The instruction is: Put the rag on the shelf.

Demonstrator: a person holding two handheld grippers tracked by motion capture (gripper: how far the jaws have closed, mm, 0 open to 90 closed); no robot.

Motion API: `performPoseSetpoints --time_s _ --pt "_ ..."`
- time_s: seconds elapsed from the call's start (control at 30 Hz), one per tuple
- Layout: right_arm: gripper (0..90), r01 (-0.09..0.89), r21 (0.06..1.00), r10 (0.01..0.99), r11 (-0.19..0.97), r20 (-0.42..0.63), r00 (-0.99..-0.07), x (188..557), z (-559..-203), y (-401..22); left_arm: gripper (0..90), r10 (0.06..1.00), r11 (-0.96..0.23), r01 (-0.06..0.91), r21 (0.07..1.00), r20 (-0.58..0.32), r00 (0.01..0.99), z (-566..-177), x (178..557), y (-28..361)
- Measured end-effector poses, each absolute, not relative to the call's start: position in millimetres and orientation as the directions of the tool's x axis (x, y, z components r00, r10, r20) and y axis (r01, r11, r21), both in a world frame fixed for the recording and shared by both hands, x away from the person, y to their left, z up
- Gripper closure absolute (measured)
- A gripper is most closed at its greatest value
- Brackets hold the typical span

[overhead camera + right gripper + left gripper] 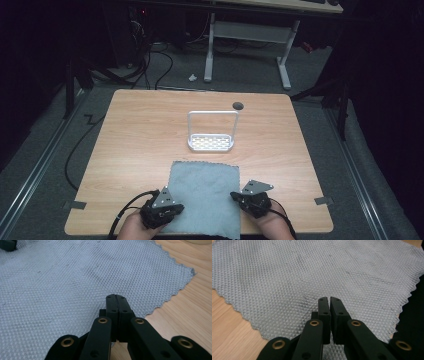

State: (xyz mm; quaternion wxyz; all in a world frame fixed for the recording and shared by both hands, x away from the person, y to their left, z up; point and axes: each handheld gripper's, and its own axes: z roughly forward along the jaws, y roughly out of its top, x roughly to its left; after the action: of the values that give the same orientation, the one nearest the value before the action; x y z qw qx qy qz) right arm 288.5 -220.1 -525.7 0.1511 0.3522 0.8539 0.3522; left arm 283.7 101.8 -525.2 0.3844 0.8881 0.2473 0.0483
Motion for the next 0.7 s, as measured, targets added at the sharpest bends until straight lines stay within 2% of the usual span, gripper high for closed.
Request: performPoseSetpoints --time_s 0.37,0.6,0.7 --pt "90.0 0.539 0.719 0.78 0.438 -0.005 -0.626 289 -527 -250 86.2 0.422 -0.581 0.371 0.725 -0.122 0.898 -528 285 70" --pt "90.0 0.544 0.723 0.786 0.427 0.002 -0.619 288 -527 -253 83.6 0.413 -0.578 0.36 0.732 -0.118 0.903 -527 285 72" --pt "85.9 0.526 0.748 0.782 0.404 0.016 -0.622 287 -525 -256 80.3 0.43 -0.533 0.381 0.756 -0.145 0.891 -525 288 81"
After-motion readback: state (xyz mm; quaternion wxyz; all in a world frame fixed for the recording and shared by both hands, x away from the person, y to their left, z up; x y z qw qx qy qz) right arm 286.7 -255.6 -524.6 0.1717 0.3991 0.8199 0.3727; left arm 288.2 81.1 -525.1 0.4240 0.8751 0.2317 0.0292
